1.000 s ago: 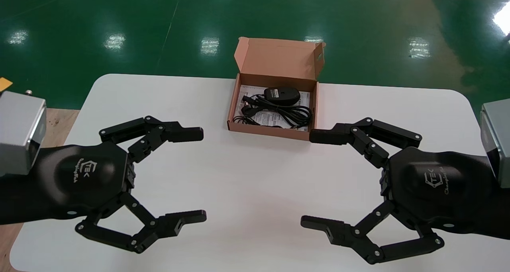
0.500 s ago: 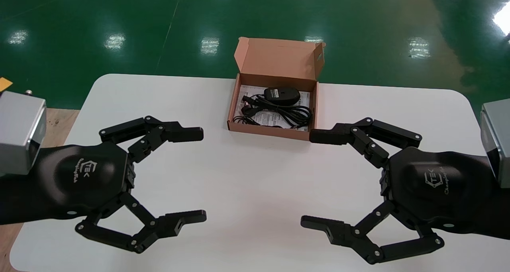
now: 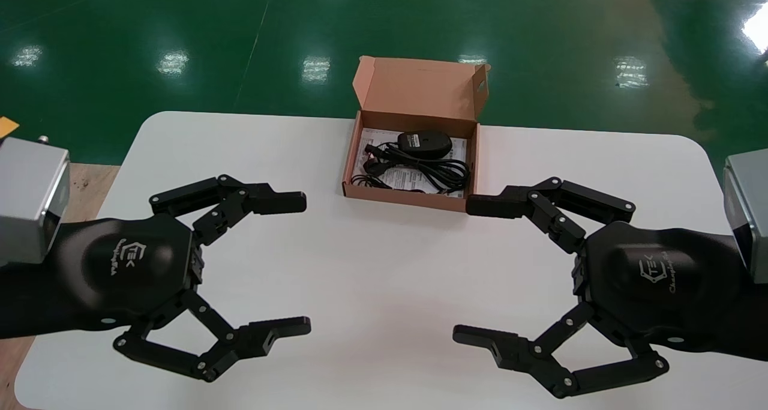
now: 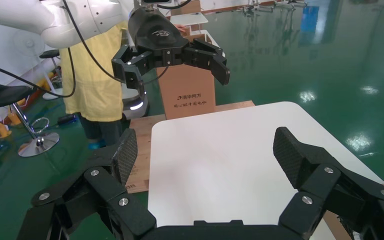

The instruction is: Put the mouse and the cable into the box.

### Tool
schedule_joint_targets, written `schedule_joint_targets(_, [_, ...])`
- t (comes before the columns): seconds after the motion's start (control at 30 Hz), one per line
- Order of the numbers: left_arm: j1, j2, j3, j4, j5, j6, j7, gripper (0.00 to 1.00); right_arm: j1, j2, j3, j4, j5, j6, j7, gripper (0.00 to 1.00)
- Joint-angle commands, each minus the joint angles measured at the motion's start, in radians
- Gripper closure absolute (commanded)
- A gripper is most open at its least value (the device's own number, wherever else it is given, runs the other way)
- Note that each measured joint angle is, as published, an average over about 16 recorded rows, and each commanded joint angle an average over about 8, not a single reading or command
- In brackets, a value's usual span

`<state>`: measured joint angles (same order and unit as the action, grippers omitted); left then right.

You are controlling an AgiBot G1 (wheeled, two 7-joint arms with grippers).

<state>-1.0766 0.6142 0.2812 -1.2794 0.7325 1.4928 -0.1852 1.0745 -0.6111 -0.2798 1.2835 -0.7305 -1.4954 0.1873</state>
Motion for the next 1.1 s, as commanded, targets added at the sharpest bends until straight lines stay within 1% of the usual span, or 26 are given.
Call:
schedule_joint_targets(0.03, [0.0,0.0,0.0,0.0,0.0,0.0,0.0,0.0,0.0,0.0,0.0,0.0,0.0,0.0,0.0,0.0])
schedule_joint_targets(1.1, [0.0,0.0,0.0,0.0,0.0,0.0,0.0,0.0,0.0,0.0,0.0,0.0,0.0,0.0,0.0,0.0])
